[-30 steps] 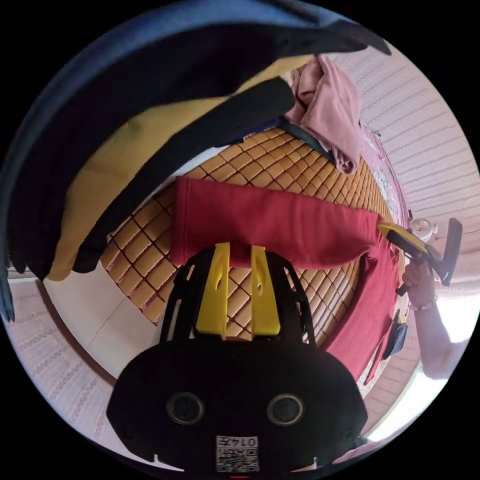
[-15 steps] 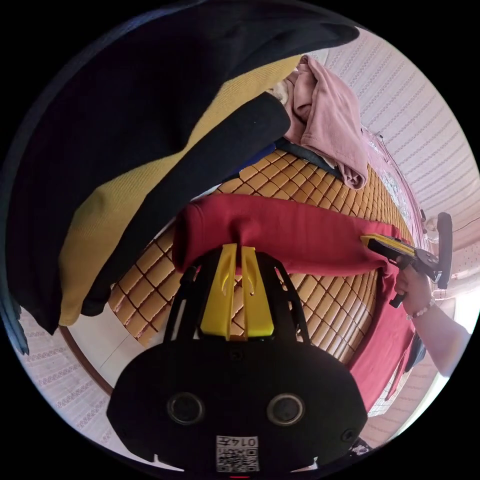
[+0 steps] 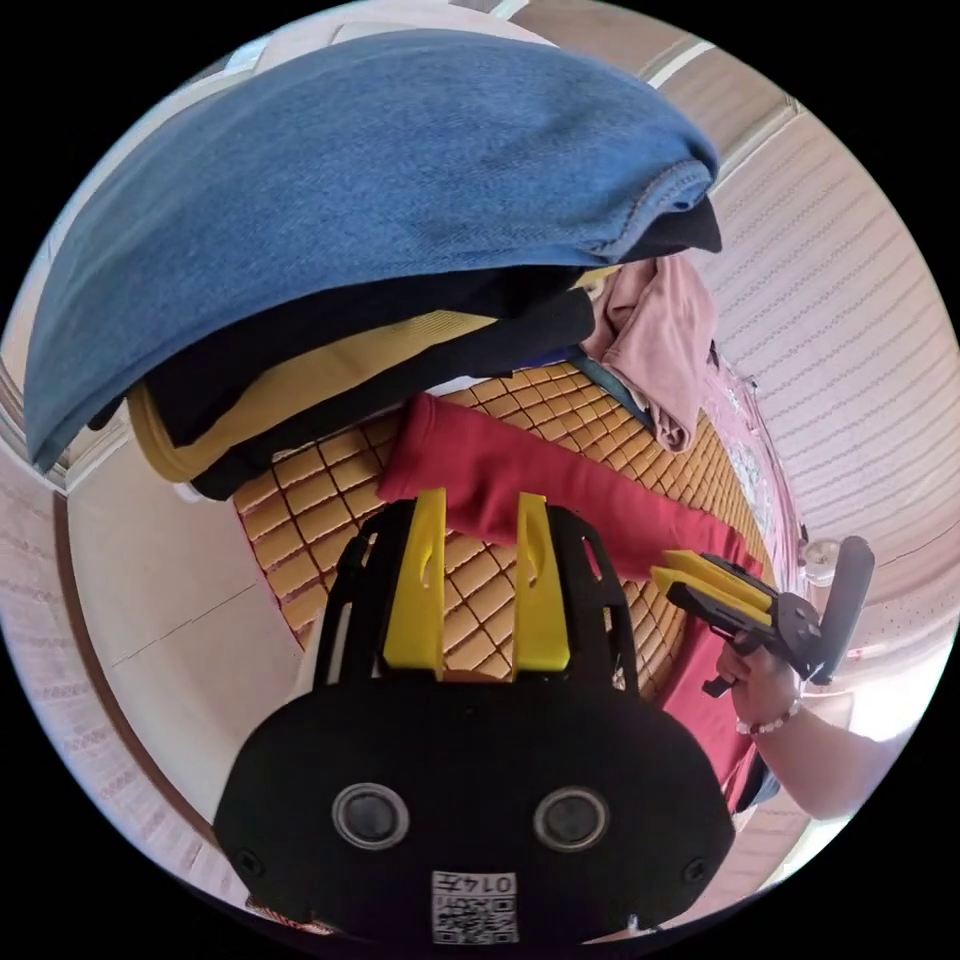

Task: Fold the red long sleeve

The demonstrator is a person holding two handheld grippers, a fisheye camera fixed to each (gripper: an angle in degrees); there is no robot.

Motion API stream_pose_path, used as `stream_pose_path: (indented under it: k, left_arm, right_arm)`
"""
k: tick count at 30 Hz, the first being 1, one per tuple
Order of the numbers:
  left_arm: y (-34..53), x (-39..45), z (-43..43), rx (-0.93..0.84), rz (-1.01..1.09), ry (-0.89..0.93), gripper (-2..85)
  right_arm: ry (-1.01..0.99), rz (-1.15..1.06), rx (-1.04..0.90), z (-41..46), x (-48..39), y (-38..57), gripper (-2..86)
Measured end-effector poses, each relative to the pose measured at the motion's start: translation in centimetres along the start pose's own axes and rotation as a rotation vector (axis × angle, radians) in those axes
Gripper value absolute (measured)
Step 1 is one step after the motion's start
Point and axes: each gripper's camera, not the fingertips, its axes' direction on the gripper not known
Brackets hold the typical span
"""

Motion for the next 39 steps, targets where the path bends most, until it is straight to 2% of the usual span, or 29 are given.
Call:
stream_pose_path:
  k: [2, 4, 7, 11, 14, 19, 23, 29, 36, 39]
  left_arm:
    - [0.0, -0.4, 0.4, 0.017, -0.045, -0.043, 11.2]
    - [-0.3, -0.8, 1.0, -0.003, -0.072, -0.010, 12.3]
    - [-1.1, -0.3, 1.7, -0.038, -0.023, -0.032, 13.0]
    - [-1.5, -0.1, 1.5, 0.002, -0.021, -0.098, 11.9]
    - [-1.4, -0.6, 2.4, -0.007, -0.016, -0.126, 10.9]
    - [-0.7, -0.1, 3.1, 0.044, -0.003, -0.225, 6.8]
    - [-1.1, -2.5, 2.9, 0.046, -0.249, 0.016, 8.0]
    - [-2.4, -1.8, 3.5, -0.011, -0.103, -0.056, 0.1]
    - [-3.8, -1.7, 3.5, -0.051, -0.105, -0.029, -0.9]
    - [-4.3, -1.4, 2.8, -0.035, -0.172, 0.119, -1.0]
  right_arm:
    - [0.011, -0.036, -0.020, 0.5, -1.3, 0.0, 8.3]
    - [0.026, -0.071, -0.023, 0.8, -2.5, -0.1, 8.4]
    - [0.037, -0.067, -0.040, 1.3, -3.4, -0.4, 8.4]
    - [0.076, -0.050, -0.080, 2.2, -4.2, -0.8, 8.3]
    - [0.075, 0.006, -0.140, 3.3, -4.0, -0.8, 7.7]
    - [-0.014, 0.176, -0.061, 2.3, -1.9, 0.9, 5.8]
    - [-0.050, 0.198, -0.044, 1.7, -1.0, 1.9, 3.2]
    - [-0.044, 0.214, -0.016, 0.6, -0.7, 3.7, 1.3]
    - [-0.092, 0.308, -0.003, -1.8, 0.6, 5.7, 0.7]
    - [-0.104, 0.349, 0.102, -4.8, 0.9, 6.9, 0.7]
